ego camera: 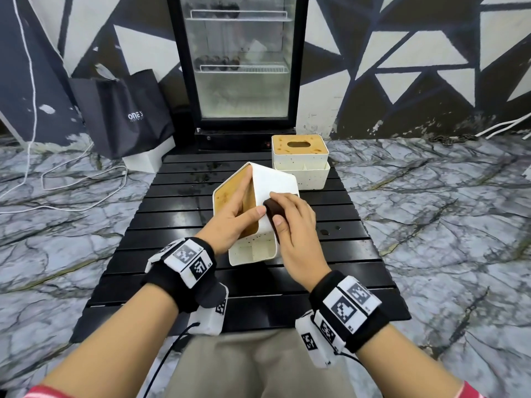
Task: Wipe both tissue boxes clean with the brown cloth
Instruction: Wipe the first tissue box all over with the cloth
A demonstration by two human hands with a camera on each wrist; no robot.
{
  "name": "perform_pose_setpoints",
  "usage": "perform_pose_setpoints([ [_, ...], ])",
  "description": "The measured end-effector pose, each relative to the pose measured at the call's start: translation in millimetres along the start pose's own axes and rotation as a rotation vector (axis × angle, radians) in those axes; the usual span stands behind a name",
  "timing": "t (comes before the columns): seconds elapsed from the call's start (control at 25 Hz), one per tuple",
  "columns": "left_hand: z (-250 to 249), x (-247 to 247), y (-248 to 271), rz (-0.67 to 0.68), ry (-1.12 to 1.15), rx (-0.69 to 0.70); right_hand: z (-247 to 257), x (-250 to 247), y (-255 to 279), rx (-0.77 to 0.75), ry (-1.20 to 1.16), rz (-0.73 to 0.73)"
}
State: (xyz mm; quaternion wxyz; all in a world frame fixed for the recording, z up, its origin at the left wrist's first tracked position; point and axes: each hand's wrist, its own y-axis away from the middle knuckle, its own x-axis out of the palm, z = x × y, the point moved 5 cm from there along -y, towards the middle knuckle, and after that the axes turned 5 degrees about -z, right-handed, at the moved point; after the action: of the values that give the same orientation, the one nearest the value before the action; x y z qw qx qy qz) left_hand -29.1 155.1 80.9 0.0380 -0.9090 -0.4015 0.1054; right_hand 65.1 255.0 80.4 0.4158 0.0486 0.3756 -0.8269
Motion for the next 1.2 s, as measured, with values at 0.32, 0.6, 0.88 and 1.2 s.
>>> perform_pose_setpoints([
  [0.32,-3,8,7,0.002,-0.07,0.017,12,1,-42,-0.04,-0.017,-0.04],
  [0.6,-10,9,15,0.015,-0.075,0.015,8,-9,-59,-0.034,0.059,0.054],
  [0.88,-22,5,27,-0.019,-0.114,0.004,3,-31,-57,0.008,0.061,0.128],
  [1.2,-23,6,37,-0.153,-0.117,0.044,13,-37,-39,-0.005,0.049,0.112],
])
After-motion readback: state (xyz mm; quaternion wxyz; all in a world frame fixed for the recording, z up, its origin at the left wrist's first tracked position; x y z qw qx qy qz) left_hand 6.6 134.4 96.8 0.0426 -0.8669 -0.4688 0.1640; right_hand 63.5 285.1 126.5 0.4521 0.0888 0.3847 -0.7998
